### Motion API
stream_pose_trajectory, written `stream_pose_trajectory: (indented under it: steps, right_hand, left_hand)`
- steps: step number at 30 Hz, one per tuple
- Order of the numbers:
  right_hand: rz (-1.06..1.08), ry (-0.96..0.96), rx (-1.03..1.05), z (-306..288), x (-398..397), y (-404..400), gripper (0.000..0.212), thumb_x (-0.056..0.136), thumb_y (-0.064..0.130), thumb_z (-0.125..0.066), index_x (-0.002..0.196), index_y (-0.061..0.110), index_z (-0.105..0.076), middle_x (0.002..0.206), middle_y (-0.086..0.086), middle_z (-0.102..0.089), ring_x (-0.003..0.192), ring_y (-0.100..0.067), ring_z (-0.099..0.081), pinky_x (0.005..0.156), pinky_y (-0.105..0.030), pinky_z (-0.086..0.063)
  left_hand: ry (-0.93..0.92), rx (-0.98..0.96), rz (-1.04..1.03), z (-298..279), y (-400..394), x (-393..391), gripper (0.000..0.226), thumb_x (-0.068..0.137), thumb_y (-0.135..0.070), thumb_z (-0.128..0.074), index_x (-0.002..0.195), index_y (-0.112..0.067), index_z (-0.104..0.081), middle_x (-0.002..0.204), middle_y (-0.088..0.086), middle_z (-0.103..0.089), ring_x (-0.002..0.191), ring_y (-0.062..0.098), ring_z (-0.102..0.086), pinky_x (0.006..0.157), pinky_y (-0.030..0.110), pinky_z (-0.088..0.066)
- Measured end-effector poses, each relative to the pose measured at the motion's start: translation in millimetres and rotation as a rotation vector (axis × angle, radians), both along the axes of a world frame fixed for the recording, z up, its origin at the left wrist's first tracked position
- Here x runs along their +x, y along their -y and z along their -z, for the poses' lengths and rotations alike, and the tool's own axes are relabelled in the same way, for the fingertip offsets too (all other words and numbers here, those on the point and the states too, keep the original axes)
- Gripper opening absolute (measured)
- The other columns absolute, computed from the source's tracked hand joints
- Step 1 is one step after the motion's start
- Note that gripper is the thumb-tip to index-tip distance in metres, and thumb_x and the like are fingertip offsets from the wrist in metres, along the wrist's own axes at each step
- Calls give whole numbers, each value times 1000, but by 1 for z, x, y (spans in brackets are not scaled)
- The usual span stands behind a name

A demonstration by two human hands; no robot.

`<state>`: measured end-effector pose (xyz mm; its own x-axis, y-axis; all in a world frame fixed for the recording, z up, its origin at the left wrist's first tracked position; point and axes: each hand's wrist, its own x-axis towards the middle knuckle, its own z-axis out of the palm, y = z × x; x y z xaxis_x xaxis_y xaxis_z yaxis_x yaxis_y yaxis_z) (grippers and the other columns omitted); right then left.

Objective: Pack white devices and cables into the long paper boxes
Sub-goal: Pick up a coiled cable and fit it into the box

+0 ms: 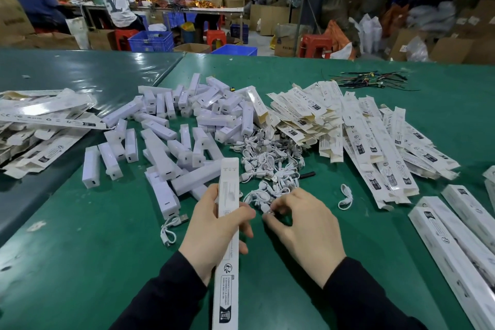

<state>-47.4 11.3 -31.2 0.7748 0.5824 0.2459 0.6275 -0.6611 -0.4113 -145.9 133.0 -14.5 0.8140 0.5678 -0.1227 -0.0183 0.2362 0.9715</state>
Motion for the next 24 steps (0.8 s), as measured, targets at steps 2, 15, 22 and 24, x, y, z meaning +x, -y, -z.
stream_pose_trajectory:
  steps: [2,15,22,24]
  right_hand:
    - [-38,-60,181,-1,4,4,12,83,38,-71,89,28,-69,85,13,-58,78,-7,-54,68,-26,-41]
    - [-333,14,549,-19,13,18,16,88,32,-66,82,18,-72,78,8,-64,73,-12,-58,67,-15,-41]
    - [-507,-4,436,-28,22,29,14,89,28,-66,88,16,-73,88,7,-63,76,-13,-60,69,-13,-42]
    - [-528,-34,428,-27,19,28,14,90,28,-66,89,15,-73,88,6,-64,78,-13,-61,69,-18,-45]
  left_hand:
    - [-7,-8,-24,0,0,0,30,82,8,-64,103,-9,-52,81,8,-62,49,18,-53,37,24,-41]
    - [-43,-109,22,-3,-10,0,35,75,2,-73,105,-8,-59,76,4,-71,56,16,-63,36,21,-41]
    - [-107,-345,223,-12,-12,-3,45,59,-13,-75,101,-3,-59,69,13,-66,52,18,-63,32,17,-37]
    - [-132,-289,234,-12,-10,-3,47,53,-15,-79,95,-5,-61,63,9,-64,48,15,-60,32,16,-37]
